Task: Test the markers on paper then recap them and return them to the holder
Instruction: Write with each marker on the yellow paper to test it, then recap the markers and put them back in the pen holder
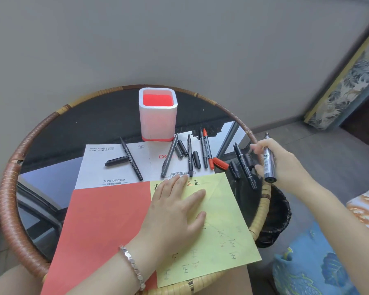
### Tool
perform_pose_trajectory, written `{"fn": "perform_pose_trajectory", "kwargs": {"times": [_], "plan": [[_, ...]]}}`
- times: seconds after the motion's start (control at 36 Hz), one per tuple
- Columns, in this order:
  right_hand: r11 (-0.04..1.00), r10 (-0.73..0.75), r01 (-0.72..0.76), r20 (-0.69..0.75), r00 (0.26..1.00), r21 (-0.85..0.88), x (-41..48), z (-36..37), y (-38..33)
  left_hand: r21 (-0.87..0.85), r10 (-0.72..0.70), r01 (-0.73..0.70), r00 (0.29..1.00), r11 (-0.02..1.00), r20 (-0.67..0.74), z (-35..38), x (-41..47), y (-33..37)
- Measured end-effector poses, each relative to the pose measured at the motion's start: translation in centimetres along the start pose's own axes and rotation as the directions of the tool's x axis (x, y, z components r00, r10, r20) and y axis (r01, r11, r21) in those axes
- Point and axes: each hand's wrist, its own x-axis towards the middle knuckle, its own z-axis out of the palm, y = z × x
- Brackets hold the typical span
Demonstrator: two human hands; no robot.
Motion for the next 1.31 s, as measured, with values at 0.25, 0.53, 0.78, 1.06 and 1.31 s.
{"fn": "perform_pose_trajectory", "kwargs": {"times": [0.25,0.53,0.78,1.06,1.31], "plan": [[0.981,0.090,-0.062,0.148,0.985,-0.183,2.4,0.5,1.3,0.044,-0.005,0.002,0.997,0.999,0.073,-0.2,0.0,0.1],[0.996,-0.067,0.070,-0.054,0.996,0.053,-0.3,-0.5,-2.1,-0.088,0.087,-0.111,0.967,0.990,-0.241,-0.6,0.0,0.3],[0.928,-0.312,0.331,-0.131,0.941,0.173,-3.1,3.6,-8.5,-0.902,-0.280,0.148,0.959,0.405,0.032,-6.1,2.3,3.5],[0.878,-0.354,0.389,-0.170,0.920,0.280,-2.6,5.1,-9.4,-0.957,-0.408,0.182,0.910,0.227,0.076,-6.6,2.2,1.9],[0.555,0.259,0.011,-0.186,0.948,0.832,-2.8,3.9,-10.3,-0.952,-0.445,0.206,0.891,0.225,0.088,-6.4,0.2,0.5]]}}
